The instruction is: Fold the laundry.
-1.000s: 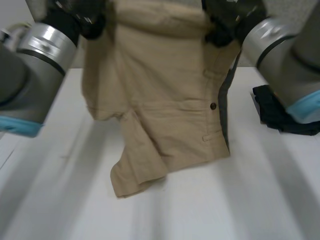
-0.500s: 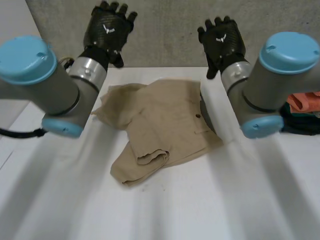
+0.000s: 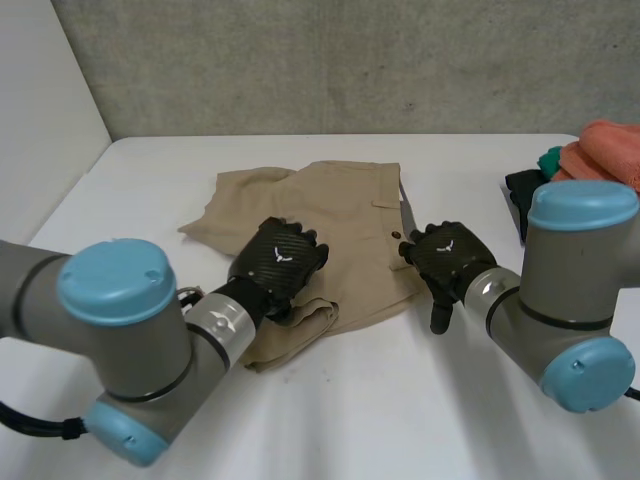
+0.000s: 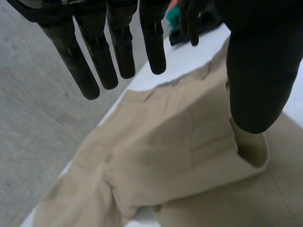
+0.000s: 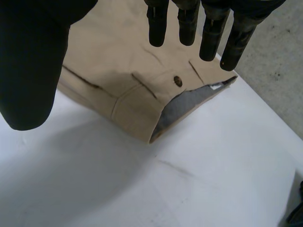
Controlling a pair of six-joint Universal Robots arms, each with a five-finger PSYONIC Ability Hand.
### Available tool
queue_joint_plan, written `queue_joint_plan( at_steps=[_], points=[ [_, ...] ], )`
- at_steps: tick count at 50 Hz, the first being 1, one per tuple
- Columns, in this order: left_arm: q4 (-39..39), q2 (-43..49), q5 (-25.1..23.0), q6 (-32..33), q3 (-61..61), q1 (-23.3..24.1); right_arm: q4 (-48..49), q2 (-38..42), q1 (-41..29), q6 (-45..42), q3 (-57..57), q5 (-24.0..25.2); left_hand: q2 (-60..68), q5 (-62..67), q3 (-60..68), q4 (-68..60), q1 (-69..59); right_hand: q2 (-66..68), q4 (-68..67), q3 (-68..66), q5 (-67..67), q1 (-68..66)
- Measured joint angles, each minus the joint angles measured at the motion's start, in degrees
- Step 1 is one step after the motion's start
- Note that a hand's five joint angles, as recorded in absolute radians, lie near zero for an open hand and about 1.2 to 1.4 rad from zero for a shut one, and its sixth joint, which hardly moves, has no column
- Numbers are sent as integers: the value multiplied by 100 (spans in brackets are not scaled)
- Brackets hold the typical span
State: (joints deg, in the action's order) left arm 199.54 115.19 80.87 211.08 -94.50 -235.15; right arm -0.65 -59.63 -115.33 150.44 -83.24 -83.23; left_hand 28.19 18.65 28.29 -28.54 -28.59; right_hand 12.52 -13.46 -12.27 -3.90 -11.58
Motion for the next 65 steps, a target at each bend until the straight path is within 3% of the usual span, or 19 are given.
queue_joint_plan(
  at_steps=[8, 10, 18, 24, 30, 33, 37, 40, 45, 53, 58, 65],
  points=[
    [2, 799, -13, 4, 604, -126, 512, 96, 2, 58, -295, -73, 2069, 1968, 2046, -2032, -2137, 0, 0, 0, 0, 0],
    [-2, 939, -14, 8, 730, -166, 626, 92, 10, 64, -361, -95, 3530, 3354, 3446, -3450, -3513, 0, 0, 1, 0, 0],
    [47, 1011, 164, 184, 858, -339, 746, 55, 30, 61, -415, -121, 4025, 3670, 3942, -3996, -3666, 0, 0, 0, 0, 0],
    [109, 677, 567, 676, 795, -978, 737, 71, 1, 17, -293, -70, 4025, 3670, 3943, -3996, -3666, 0, 0, 1, 111, 0],
    [142, 610, 623, 1095, 778, -1636, 739, 239, -16, -12, -85, -8, 4024, 3669, 3984, -4001, -3666, 0, 0, 0, 111, 0],
    [176, 682, 535, 1206, 782, -1866, 745, 391, -17, -29, 51, 30, 2592, 2581, 2578, -2659, -2404, 16, -7, -18, 94, 0],
    [214, 792, 387, 1259, 774, -2006, 750, 620, -16, -86, 236, 67, -6, -37, 52, 17, 221, 16, -14, -103, 90, -18],
    [215, 763, 340, 1246, 754, -2010, 762, 745, -14, -160, 336, 76, -410, -545, -389, 502, 422, 217, -101, -278, 89, -19],
    [186, 493, 336, 1200, 675, -1970, 810, 832, -7, -255, 399, 82, -529, -666, -517, 610, 422, 415, -318, -458, 29, -163],
    [56, -944, 331, 1112, -193, -1772, 943, 833, 17, -352, 408, 401, -590, -724, -581, 661, 422, 1257, -1220, -1341, -1065, -1045],
    [-322, -1519, 343, 868, -900, -1450, 984, 888, 15, -478, 473, 643, -533, -583, -543, 594, 413, 1752, -1665, -1788, -1483, -1420],
    [-1161, -1626, 388, 233, -1414, -1306, 1008, 1065, 16, -1004, 572, 690, -284, -278, -291, 303, 397, 2094, -1979, -2115, -1786, -1694]
  ],
)
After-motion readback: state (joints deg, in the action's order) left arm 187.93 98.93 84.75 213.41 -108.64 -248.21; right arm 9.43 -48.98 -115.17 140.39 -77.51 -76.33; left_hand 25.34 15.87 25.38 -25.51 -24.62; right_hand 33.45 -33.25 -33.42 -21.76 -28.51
